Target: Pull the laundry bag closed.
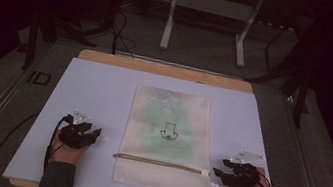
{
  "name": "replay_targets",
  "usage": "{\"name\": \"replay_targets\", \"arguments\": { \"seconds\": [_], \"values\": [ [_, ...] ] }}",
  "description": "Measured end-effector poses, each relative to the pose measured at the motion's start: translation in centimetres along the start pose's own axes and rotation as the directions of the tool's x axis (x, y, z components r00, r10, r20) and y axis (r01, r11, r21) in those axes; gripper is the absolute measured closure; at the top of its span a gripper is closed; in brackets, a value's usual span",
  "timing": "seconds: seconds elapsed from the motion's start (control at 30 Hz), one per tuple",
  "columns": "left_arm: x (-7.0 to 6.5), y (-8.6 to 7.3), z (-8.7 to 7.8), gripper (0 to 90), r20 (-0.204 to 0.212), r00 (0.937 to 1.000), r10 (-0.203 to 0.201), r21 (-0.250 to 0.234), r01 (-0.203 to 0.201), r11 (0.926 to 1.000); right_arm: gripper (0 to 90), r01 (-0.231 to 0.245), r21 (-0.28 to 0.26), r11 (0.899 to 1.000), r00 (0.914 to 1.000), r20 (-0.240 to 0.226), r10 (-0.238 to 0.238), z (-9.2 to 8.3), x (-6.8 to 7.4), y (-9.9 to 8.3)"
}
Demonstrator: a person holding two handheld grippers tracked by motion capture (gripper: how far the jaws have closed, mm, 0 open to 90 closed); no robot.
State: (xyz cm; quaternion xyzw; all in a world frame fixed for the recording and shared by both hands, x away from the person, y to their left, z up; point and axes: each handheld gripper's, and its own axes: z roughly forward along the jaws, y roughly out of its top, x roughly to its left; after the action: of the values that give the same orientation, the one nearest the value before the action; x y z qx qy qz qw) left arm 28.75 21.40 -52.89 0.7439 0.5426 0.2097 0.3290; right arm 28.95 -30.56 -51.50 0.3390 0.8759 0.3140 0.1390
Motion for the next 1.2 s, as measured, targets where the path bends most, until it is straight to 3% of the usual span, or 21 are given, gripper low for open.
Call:
{"name": "replay_targets", "arguments": {
  "seconds": [0.57,0.97,1.2],
  "values": [
    [-0.2,0.0,0.0,57.6,0.01,0.9998,0.014,0.002,-0.014,0.9999,48.5,0.033,0.023,0.999,0.9991,-0.026,-0.033,0.2,1.1,1.0],
    [-0.1,-0.1,0.0,57.5,-0.006,0.9999,0.016,0.007,-0.016,0.9999,47.6,0.094,0.035,0.995,0.9945,-0.049,-0.092,-0.1,1.8,2.6],
    [-0.1,-0.1,0.1,57.0,-0.009,0.9998,0.017,0.007,-0.017,0.9998,45.6,0.161,0.069,0.985,0.9855,-0.065,-0.156,0.1,2.4,4.6]
  ]
}}
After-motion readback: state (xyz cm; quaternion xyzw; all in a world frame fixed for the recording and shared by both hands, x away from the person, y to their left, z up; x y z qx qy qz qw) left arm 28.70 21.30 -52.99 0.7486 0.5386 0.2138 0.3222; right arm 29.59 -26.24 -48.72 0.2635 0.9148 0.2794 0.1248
